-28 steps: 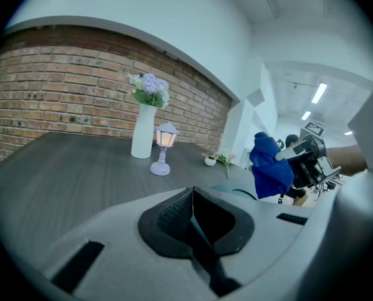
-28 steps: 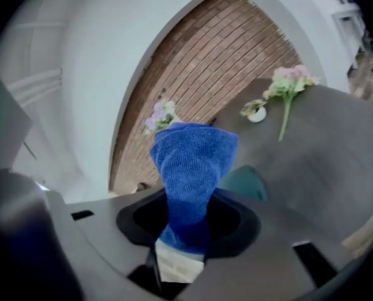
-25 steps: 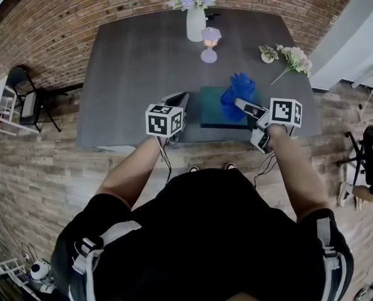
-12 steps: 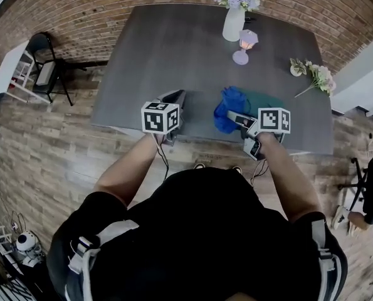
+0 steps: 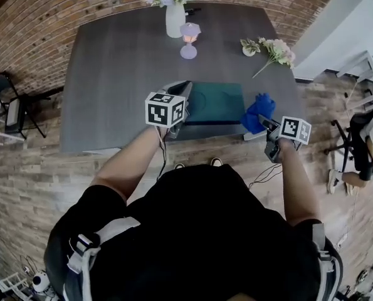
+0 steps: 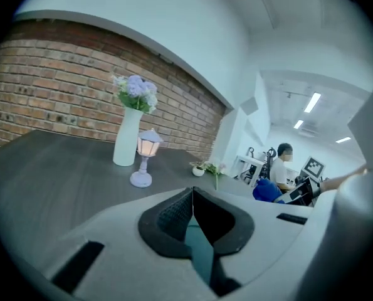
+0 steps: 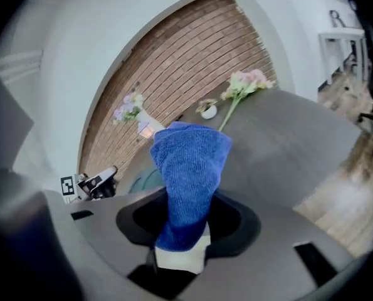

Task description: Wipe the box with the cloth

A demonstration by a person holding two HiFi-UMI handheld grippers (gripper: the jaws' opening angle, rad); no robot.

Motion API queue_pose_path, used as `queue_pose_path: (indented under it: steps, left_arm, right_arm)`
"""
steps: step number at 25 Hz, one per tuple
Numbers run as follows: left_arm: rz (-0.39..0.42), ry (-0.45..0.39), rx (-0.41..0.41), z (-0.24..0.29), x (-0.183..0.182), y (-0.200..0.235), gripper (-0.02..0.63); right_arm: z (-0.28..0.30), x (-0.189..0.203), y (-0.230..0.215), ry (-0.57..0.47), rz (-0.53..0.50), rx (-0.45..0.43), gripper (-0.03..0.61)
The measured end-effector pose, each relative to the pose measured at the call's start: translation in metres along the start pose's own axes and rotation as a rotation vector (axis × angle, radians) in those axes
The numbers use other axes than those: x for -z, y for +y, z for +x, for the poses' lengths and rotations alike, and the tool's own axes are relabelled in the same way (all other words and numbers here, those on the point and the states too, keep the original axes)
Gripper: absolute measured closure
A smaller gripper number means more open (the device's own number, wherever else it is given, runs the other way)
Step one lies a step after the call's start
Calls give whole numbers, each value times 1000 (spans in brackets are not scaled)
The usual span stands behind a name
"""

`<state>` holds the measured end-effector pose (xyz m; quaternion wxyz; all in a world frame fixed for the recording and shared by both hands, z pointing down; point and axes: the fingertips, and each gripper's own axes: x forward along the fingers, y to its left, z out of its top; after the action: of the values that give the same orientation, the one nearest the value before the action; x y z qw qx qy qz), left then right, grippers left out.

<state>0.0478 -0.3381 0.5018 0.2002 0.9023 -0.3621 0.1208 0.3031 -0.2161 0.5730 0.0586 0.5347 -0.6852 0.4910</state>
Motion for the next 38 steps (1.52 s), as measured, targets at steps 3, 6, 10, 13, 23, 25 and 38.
queue_pose_path:
  steps: [3, 6, 10, 13, 23, 25, 38]
  left_arm:
    - [7, 6, 37, 15, -2, -18, 603]
    - [11, 9, 27, 19, -2, -16, 603]
    - [8, -3, -28, 9, -4, 5, 604]
    - [8, -16, -66, -8, -4, 22, 603]
    - [-15, -53, -198, -86, 2, 91, 603]
    - [-34, -63, -235, -97, 6, 104, 603]
    - [-35, -100, -304, -113, 15, 40, 604]
  right_arm:
    - [-32, -12, -42, -53, 7, 126, 420]
    - [-43, -27, -42, -119, 11, 123, 422]
    - [-35, -48, -24, -156, -93, 161, 422]
    - [-20, -59, 1, -181, -154, 142, 425]
    - [35, -62, 82, -209, -368, 144, 425]
    - [44, -57, 97, -217, -403, 138, 425]
    - [2, -40, 71, -244, -443, 111, 425]
